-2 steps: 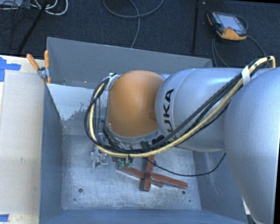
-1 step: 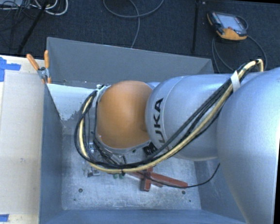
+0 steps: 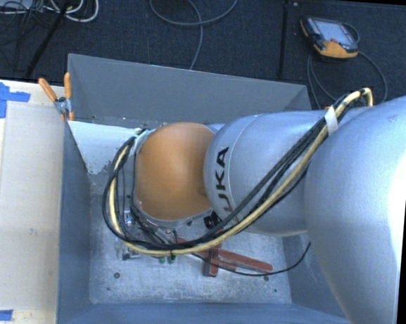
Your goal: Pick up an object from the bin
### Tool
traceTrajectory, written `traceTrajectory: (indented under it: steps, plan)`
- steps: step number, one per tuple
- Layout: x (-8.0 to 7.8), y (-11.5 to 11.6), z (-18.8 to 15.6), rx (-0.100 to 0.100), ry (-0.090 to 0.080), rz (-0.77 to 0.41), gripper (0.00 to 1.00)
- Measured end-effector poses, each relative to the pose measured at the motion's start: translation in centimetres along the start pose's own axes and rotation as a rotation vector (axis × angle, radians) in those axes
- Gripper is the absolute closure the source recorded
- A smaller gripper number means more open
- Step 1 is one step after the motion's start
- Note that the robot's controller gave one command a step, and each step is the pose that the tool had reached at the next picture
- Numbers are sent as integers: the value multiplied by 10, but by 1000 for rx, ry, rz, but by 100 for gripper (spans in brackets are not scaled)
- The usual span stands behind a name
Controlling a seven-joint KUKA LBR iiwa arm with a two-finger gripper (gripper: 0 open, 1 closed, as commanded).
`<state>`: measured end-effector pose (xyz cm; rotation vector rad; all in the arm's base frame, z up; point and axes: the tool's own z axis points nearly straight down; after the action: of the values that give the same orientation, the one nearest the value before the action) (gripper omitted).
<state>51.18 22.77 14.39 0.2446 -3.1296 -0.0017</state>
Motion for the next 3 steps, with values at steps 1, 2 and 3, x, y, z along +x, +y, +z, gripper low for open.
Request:
traceTrajectory:
  steps: [1,2,3]
  plan:
    - [-1,5,8,2,-1,-74,100]
    - [12,10,11,2,0,-46,100]
    - [18,9,13,2,1,-81,100]
